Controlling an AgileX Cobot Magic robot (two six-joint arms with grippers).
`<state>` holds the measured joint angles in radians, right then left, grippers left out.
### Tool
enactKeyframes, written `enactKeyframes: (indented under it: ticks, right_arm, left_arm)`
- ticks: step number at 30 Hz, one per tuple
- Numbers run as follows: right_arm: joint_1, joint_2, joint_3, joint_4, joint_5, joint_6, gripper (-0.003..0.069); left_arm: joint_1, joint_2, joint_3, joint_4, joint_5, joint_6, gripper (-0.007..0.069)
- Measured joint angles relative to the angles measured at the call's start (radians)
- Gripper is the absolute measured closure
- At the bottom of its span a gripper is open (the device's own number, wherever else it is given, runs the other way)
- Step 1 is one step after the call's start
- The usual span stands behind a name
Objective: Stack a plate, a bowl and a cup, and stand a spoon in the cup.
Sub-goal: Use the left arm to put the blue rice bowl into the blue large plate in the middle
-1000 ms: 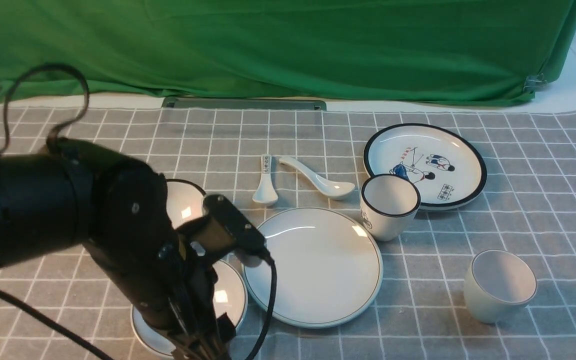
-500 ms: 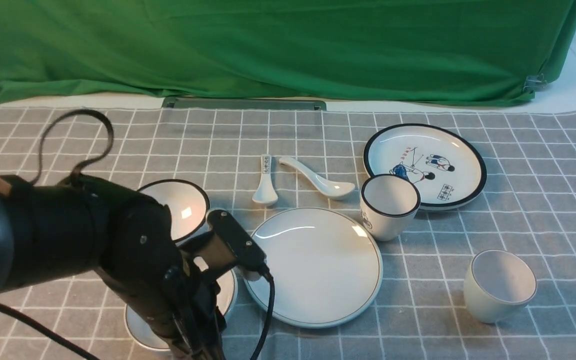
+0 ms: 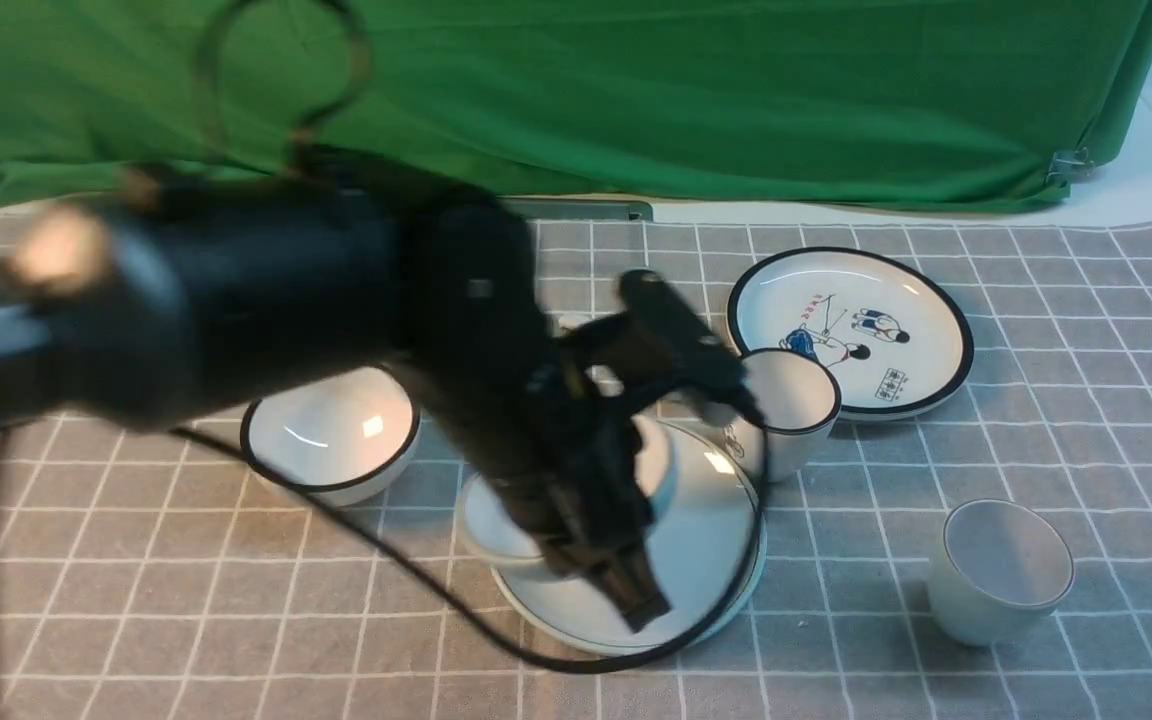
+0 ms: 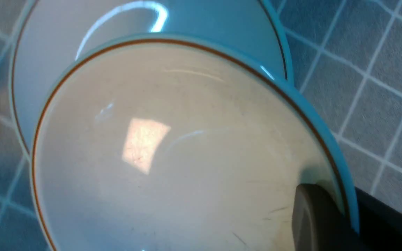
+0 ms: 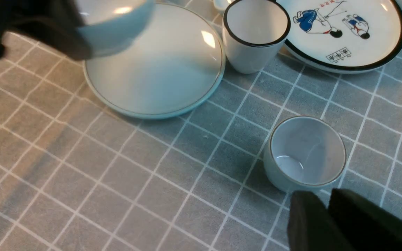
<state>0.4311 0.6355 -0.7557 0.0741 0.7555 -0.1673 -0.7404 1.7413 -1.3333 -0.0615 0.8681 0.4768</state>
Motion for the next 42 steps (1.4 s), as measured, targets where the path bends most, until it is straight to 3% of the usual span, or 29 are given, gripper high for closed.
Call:
enactKeyframes:
  ticks: [6, 19, 21, 27, 32, 35, 38, 41, 42]
  right_arm:
    - [0.000, 0.000, 0.000, 0.000, 0.027, 0.000, 0.0533]
    - [0.000, 0.000, 0.000, 0.000, 0.026, 0.000, 0.0530]
    - [0.000, 0.000, 0.000, 0.000, 0.027, 0.000, 0.0529]
    - [0.000, 0.000, 0.000, 0.000, 0.039, 0.024, 0.0475]
    - [0.000, 0.042, -0.007, -0.001, 0.095, 0.029, 0.0302]
    - [0.000, 0.104, -0.011, -0.003, 0.110, 0.028, 0.0270]
    - [0.000, 0.199, -0.027, -0.018, 0.112, 0.027, 0.0260]
    - [0.000, 0.353, -0.074, -0.074, 0.109, 0.036, 0.0257]
    - [0.000, 0.362, -0.077, -0.074, 0.109, 0.038, 0.0256]
  left_arm:
    - [-0.018, 0.191, -0.139, 0.116, 0.002, -0.005, 0.0596]
    - [-0.018, 0.236, -0.158, 0.049, -0.010, 0.056, 0.0573]
    - [-0.018, 0.240, -0.158, 0.049, -0.005, 0.059, 0.0550]
    - [-0.018, 0.250, -0.158, 0.061, 0.029, 0.062, 0.0388]
    - [-0.018, 0.250, -0.163, 0.061, 0.088, 0.062, 0.0248]
    - [-0.018, 0.237, -0.166, 0.061, 0.112, 0.042, 0.0217]
    - [-0.018, 0.196, -0.166, 0.040, 0.115, -0.014, 0.0228]
    - [-0.018, 0.047, -0.164, 0.014, 0.123, -0.080, 0.0369]
    - [-0.018, 0.047, -0.164, 0.012, 0.123, -0.083, 0.0380]
